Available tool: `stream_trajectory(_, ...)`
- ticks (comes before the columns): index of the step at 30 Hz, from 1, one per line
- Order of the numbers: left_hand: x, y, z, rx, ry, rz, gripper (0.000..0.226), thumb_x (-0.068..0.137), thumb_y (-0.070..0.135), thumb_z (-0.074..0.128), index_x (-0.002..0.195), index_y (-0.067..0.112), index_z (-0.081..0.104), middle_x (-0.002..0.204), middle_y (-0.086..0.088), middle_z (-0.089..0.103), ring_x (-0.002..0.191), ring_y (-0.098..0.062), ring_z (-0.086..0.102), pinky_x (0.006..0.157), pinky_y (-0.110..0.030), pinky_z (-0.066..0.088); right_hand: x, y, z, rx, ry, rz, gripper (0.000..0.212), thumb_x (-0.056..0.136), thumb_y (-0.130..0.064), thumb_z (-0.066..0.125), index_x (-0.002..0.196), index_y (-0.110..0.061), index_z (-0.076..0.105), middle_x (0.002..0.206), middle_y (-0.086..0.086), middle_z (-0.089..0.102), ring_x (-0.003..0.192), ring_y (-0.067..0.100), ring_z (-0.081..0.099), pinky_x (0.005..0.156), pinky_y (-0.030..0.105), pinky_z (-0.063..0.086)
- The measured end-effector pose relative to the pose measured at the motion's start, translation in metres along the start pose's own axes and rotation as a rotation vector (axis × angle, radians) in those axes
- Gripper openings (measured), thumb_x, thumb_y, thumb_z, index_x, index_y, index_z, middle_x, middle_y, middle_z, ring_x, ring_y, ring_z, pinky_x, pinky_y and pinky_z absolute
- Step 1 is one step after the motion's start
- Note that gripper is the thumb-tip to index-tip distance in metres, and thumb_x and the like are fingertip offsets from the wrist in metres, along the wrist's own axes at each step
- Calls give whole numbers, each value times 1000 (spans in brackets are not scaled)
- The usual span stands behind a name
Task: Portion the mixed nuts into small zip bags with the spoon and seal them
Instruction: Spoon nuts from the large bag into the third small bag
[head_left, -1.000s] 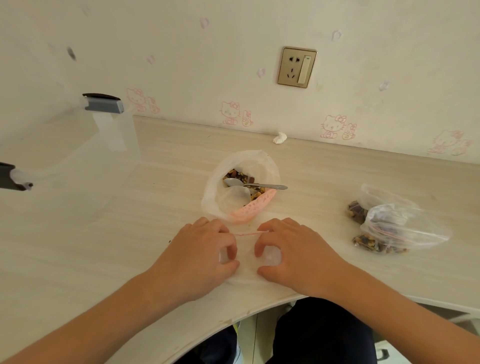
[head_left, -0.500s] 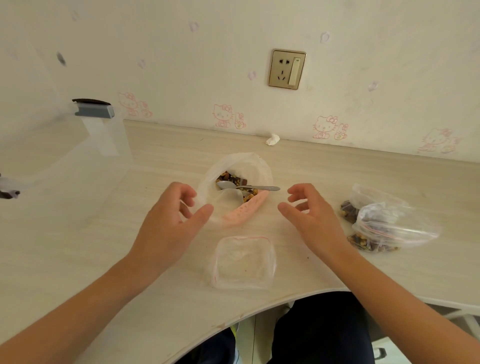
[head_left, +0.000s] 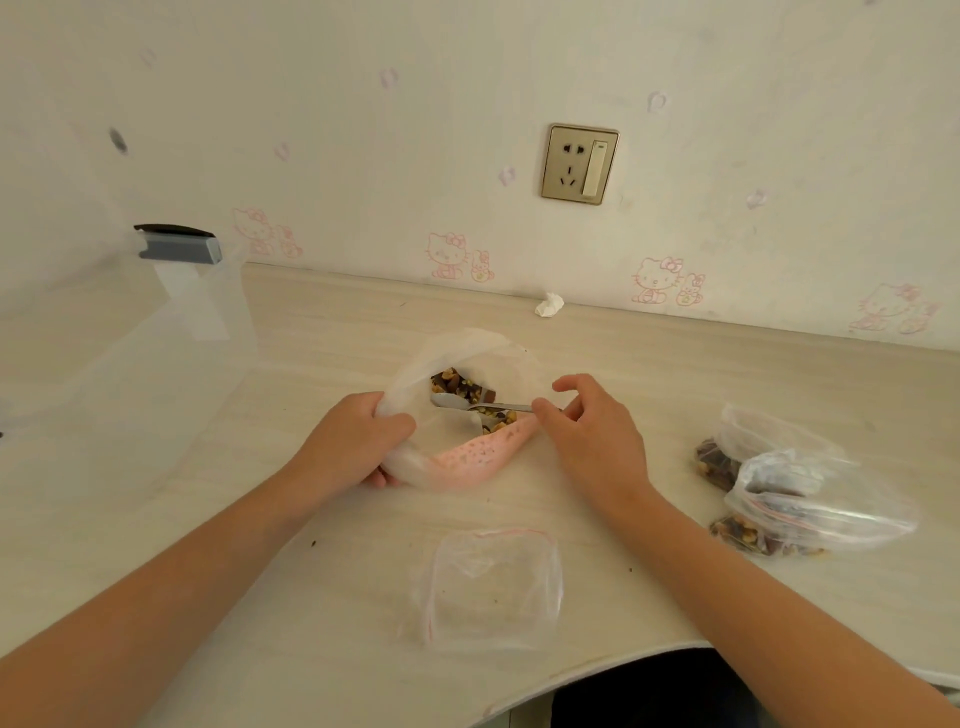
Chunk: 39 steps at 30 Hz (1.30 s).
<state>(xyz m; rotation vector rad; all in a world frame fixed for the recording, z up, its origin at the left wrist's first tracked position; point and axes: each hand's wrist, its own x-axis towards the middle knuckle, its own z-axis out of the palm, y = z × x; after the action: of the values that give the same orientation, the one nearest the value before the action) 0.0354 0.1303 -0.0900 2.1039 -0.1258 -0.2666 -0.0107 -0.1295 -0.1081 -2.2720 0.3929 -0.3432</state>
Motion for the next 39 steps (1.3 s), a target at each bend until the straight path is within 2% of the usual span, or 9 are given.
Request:
stream_trajectory(5,21,-4,2,-168,83,23,19,77,27,58,82,15,71,69,-2,74,51,-14,68,45,-25,52,20,2,4,-39,-25,-58,14,86,-43,71,82,-32,63,80,-14,67,74,3,60,62,27,42)
stream_trajectory(11,33,-8,5,-285,89,19,6,84,22,66,86,20,71,74,4,75,60,-16,72,48,-28,54,24,-3,9,524,43,-163,17,87,-2,72,84,-18,68,72,-1,60,62,12,50,58,27,41)
stream_trajectory(16,36,3,-6,-332,-87,-77,16,81,37,87,89,24,81,88,-3,82,71,-15,77,54,-24,55,36,-35,18,830,-103,-172,7,91,-8,73,93,-12,78,59,3,53,50,18,44,48,28,40)
stream_trajectory(23,40,9,-9,-184,-147,-229,36,65,31,74,92,8,74,73,-6,76,60,-19,70,54,-29,51,51,-37,25,529,-62,-289,22,104,-18,58,90,-19,75,71,-7,67,58,9,54,59,23,44)
stream_trajectory(27,43,9,-13,-343,-168,-263,25,77,19,71,93,2,78,86,-7,79,71,-19,71,67,-30,55,55,-27,14,521,5,-278,27,105,-17,54,86,-22,73,68,-14,66,62,4,55,60,21,43)
stream_trajectory(30,44,9,-14,-557,-162,-335,20,89,9,66,70,11,74,70,-4,68,57,-15,67,53,-25,55,55,-28,10,514,36,-265,26,105,-15,54,86,-17,72,68,-16,65,63,3,55,64,24,43)
stream_trajectory(32,42,10,-17,-726,-165,-377,19,91,9,65,73,13,69,68,-3,64,58,-16,67,50,-25,57,55,-29,10,502,48,-263,25,105,-15,55,87,-15,72,67,-20,65,63,2,55,66,25,43)
stream_trajectory(34,42,13,-22,-872,-170,-387,5,85,10,71,86,11,66,78,-6,67,68,-20,69,60,-30,62,55,-30,8,488,59,-260,25,105,-15,55,87,-15,72,67,-21,64,63,2,55,67,25,42)
stream_trajectory(39,31,20,-27,-1106,-237,-335,45,83,19,76,123,0,72,117,-14,75,98,-26,76,94,-42,60,55,-30,6,456,91,-257,26,105,-16,54,85,-20,71,66,-22,63,62,1,56,67,25,42)
